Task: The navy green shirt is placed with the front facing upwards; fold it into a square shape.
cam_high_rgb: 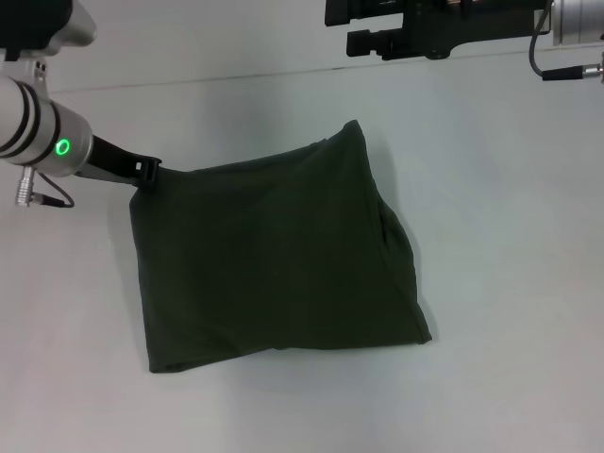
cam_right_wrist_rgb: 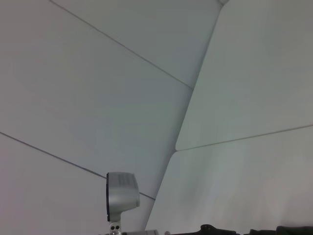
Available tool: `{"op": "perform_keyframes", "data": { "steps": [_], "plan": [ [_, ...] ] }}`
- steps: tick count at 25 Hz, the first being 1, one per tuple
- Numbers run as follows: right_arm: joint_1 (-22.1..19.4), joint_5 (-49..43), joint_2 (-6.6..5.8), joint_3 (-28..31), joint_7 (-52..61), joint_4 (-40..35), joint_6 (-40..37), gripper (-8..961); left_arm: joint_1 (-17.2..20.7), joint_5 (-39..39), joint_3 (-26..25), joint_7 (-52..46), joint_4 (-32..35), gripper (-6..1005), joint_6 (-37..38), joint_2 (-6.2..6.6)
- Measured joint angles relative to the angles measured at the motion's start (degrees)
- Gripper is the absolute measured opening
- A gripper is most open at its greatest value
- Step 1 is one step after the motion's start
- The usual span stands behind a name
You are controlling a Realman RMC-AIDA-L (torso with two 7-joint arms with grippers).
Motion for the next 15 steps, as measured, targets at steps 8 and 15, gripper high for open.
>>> {"op": "perform_keyframes", "data": {
  "steps": [8,15],
  "plan": [
    [-0.2,0.0,-0.13,0.0,-0.1,0.0,0.2,660,1.4,0.1,-0.3,-1.7,-2.2,29,0.8,0.51],
    [-0.2,0.0,-0.14,0.0,-0.2,0.5,0.7,660,1.8,3.0,-0.3,-4.4,-2.3,28,0.5,0.79]
  ]
}}
